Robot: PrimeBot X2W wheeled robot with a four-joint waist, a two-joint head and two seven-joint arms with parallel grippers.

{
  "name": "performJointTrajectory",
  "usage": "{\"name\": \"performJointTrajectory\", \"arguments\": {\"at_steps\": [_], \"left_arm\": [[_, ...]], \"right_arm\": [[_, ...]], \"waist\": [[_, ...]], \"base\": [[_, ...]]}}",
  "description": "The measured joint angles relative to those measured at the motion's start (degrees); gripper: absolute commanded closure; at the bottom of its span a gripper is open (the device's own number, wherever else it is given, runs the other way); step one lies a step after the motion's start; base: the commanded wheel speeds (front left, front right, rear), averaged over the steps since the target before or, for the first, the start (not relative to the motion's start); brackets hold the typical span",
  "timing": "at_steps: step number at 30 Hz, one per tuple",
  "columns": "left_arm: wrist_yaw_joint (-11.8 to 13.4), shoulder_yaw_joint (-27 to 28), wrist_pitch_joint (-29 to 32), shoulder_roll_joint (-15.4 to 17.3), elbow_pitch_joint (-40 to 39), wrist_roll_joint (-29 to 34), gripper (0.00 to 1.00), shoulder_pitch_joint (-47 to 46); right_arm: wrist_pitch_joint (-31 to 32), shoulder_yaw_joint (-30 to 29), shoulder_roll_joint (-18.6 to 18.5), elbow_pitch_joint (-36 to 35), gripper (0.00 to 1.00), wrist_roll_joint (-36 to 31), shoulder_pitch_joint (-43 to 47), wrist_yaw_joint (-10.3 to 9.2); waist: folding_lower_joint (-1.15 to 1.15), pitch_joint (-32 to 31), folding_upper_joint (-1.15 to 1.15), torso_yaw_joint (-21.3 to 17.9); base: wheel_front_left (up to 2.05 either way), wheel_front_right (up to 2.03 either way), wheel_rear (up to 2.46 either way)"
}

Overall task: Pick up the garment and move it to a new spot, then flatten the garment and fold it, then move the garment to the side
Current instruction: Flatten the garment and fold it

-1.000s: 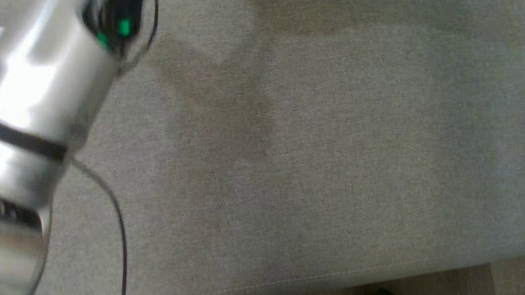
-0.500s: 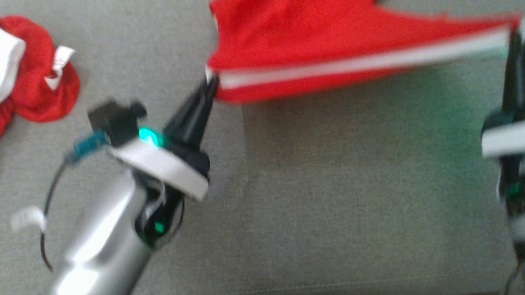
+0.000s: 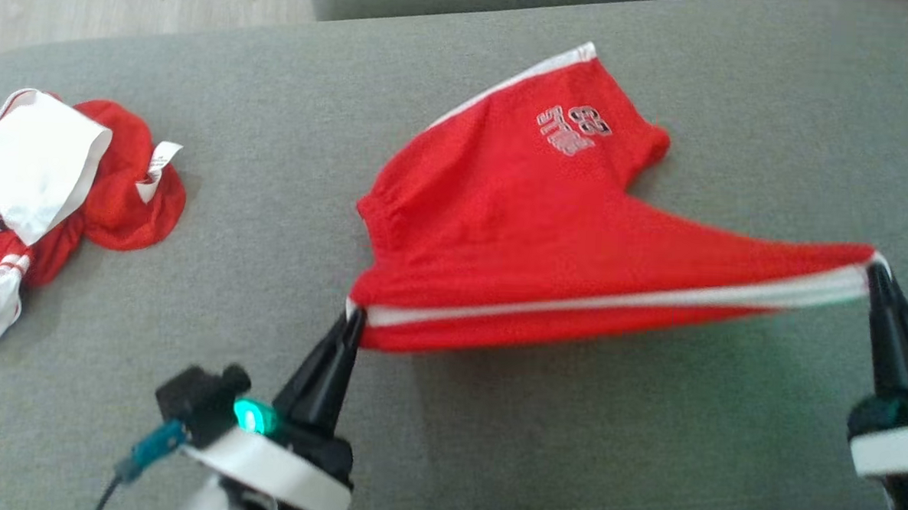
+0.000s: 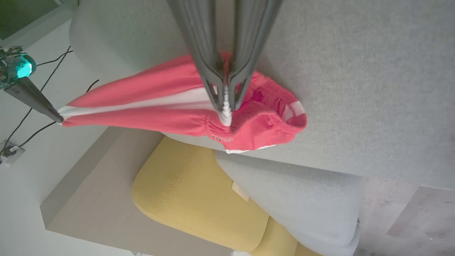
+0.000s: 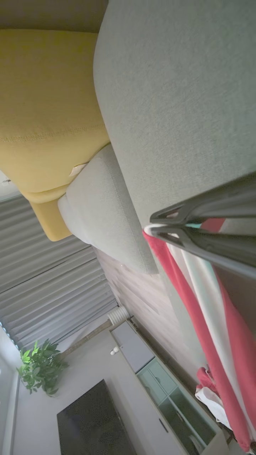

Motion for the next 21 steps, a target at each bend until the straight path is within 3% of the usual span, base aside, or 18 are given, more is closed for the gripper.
{"name": "performJointTrajectory", "arguments": {"at_steps": [5, 9, 15, 21], "left_arm": [[-0.01, 0.29, 0.00, -0.19, -3.03, 0.48, 1.00, 4.63], [-0.01, 0.18, 0.00, -0.36, -3.96, 0.00, 1.00, 4.17], [0.05, -3.88, 0.00, -2.83, -0.40, -5.37, 1.00, -5.72], [0.08, -6.83, -0.01, -4.56, 4.94, -13.02, 1.00, -16.23]], "right_arm": [[5.83, -4.91, 2.07, -7.93, 1.00, -3.70, 6.28, 0.00], [10.55, -7.91, 3.86, -10.65, 1.00, -7.17, 5.36, 0.00], [18.67, -9.76, 4.71, -7.08, 1.00, -10.24, -4.13, 0.00], [25.44, -7.28, -0.32, -0.27, 1.00, -11.02, -17.70, 0.00]], "waist": [[0.00, 0.43, 0.00, 1.42], [0.00, 1.22, 0.00, 3.19], [0.00, 3.54, 0.00, 6.84], [0.00, 7.06, 0.00, 9.85]], "base": [[0.00, 0.00, 0.00], [0.00, 0.00, 0.00], [0.00, 0.00, 0.00], [0.00, 0.00, 0.00]]}}
